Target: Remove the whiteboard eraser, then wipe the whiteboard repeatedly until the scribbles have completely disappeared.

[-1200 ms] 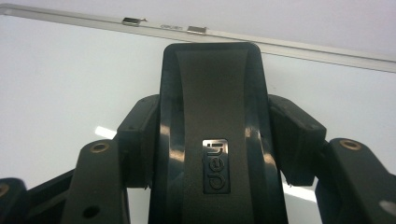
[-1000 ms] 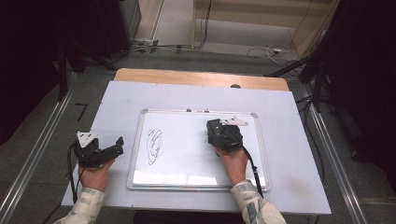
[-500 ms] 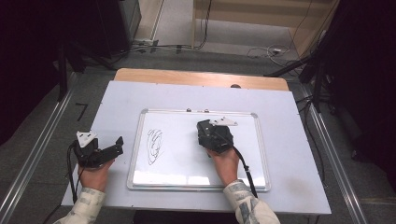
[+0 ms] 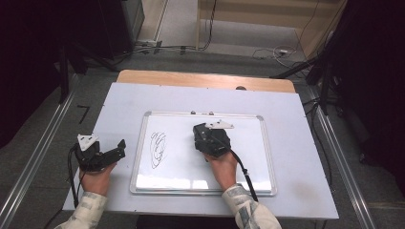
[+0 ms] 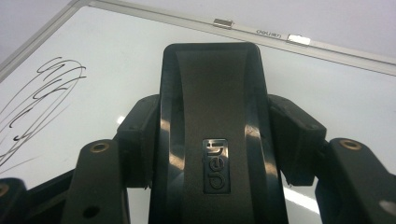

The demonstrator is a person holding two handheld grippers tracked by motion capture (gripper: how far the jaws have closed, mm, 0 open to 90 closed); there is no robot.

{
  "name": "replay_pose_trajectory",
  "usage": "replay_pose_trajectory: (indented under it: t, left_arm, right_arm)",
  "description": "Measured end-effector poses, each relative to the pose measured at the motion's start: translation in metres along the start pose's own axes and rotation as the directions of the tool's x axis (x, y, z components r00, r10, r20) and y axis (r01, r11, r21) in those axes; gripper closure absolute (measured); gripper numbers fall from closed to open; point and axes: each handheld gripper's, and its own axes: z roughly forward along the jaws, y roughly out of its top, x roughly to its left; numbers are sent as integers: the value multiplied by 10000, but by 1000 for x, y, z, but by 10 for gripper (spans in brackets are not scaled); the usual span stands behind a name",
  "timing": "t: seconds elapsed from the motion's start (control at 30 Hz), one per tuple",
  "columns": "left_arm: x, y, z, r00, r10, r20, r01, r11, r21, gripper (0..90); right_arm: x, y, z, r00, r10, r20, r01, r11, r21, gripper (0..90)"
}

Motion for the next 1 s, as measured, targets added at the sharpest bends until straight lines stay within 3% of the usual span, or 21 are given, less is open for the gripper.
replay_pose_trajectory:
  t: [1.0]
  left_arm:
    - [2,1,-3,10000,-51,4,51,10000,-59,33]
  right_arm:
    - [38,4,14,9972,-473,-573,482,9987,141,387]
